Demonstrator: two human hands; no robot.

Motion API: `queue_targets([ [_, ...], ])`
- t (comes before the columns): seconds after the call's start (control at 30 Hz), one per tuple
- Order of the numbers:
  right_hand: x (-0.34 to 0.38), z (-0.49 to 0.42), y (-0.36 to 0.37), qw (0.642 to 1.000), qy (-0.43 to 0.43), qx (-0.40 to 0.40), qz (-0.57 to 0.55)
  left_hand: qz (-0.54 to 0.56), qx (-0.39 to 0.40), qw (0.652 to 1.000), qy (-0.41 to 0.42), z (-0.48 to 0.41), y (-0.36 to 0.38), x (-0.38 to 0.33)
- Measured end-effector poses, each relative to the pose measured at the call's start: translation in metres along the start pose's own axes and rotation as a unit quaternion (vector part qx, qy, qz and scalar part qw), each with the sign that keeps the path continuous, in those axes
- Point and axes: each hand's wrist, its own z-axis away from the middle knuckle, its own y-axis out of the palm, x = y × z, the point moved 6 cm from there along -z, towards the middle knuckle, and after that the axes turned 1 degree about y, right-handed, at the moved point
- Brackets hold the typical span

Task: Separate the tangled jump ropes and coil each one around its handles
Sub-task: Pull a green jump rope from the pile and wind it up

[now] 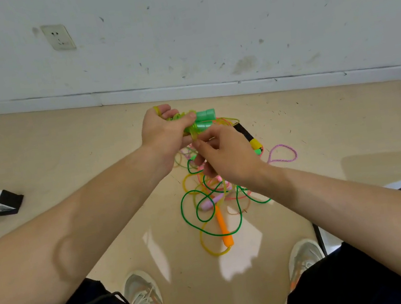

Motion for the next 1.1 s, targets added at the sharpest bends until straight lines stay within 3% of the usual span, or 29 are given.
queue_targets([
  [0.2, -0.018, -0.013, -0.006, 0.994, 0.044, 0.102, 0.001, 0.054, 0.045, 0.996, -0.052, -0.009, -0.004, -0.005],
  [0.4, -0.018, -0.027, -0.033, 0.988, 0.053, 0.133, 0.061, -0.024, 0.183, 0.981, -0.067, -0.005, -0.003, -0.016],
  [0.63, -0.012, -0.03, -0.047, 0.988, 0.054, 0.124, 0.081, -0.192, 0.277, 0.941, 0.001, 0.007, 0.0, -0.027],
  [0.8, -0.012, -0.032, -0.049, 0.991, 0.076, 0.089, 0.065, -0.289, 0.29, 0.911, 0.049, 0.014, 0.004, -0.025],
  [1.0, -0.014, -0.033, -0.046, 0.99, 0.126, 0.05, -0.047, -0.372, 0.259, 0.874, 0.174, 0.016, 0.013, -0.025],
  [1.1, -0.016, -0.03, -0.044, 0.985, 0.146, 0.045, -0.084, -0.378, 0.25, 0.87, 0.193, 0.013, 0.014, -0.02],
])
